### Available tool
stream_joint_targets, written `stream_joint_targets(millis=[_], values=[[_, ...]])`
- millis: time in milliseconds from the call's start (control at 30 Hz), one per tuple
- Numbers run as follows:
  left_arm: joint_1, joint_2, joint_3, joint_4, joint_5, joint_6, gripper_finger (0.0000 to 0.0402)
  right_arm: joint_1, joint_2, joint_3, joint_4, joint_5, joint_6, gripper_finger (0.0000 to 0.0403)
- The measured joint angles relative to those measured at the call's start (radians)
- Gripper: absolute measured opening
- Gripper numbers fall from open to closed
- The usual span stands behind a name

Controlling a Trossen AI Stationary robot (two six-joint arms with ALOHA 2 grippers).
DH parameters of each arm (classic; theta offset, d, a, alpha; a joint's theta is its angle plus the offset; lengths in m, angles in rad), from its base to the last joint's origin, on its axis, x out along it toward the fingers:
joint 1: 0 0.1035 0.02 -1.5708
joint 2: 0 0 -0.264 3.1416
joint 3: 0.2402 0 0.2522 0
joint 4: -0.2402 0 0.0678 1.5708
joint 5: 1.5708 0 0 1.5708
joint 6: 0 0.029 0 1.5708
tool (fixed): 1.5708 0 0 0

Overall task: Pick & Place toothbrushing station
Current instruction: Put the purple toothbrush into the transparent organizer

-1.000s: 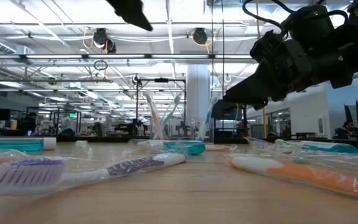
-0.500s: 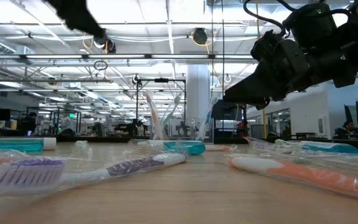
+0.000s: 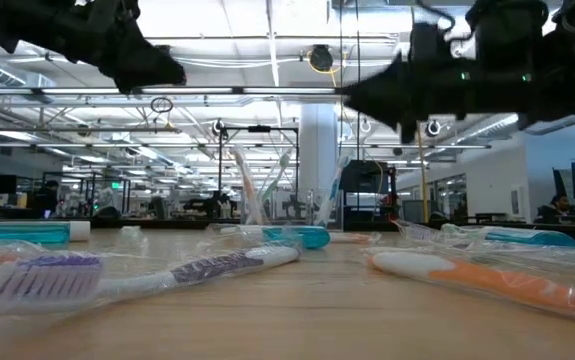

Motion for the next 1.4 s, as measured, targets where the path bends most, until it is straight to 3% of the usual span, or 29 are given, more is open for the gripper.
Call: stream_joint_targets(millis=[167, 267, 333, 433, 500, 567, 1033, 1267, 1400], values=[[0.000, -0.002, 0.010, 0.029, 0.025, 0.009, 0.0147, 0.042, 0.000, 0.217, -0.012, -0.174, -0.089, 0.0105], [0.000, -0.002, 0.011, 0.031, 0.024, 0.009, 0.0147, 0.081, -0.001, 0.424, -0.332, -0.260, -0.189, 0.0096], [0.000, -0.002, 0.011, 0.030, 0.024, 0.009, 0.0147, 0.107, 0.000, 0.583, -0.734, -0.216, -0.250, 0.0094], [0.000, 0.000, 0.012, 0.020, 0.025, 0.005, 0.0147, 0.141, 0.035, 0.784, -1.300, -0.010, -0.239, 0.0097], [0.000, 0.000, 0.012, 0.018, 0.025, 0.005, 0.0147, 0.159, 0.061, 0.840, -1.546, 0.096, -0.163, 0.0101], [0.000, 0.000, 0.012, 0.019, 0.027, 0.005, 0.0147, 0.173, 0.074, 0.842, -1.693, 0.132, -0.066, 0.0109], [0.000, 0.000, 0.013, 0.110, 0.029, 0.151, 0.0147, 0.200, 0.086, 0.600, -1.930, -0.082, 0.524, 0.0197], [0.000, 0.000, 0.013, 0.130, 0.029, 0.168, 0.0147, 0.204, 0.086, 0.431, -1.590, -0.081, 0.640, 0.0194], [0.000, 0.000, 0.013, 0.131, 0.029, 0.143, 0.0147, 0.204, 0.080, 0.355, -1.433, -0.071, 0.564, 0.0184]])
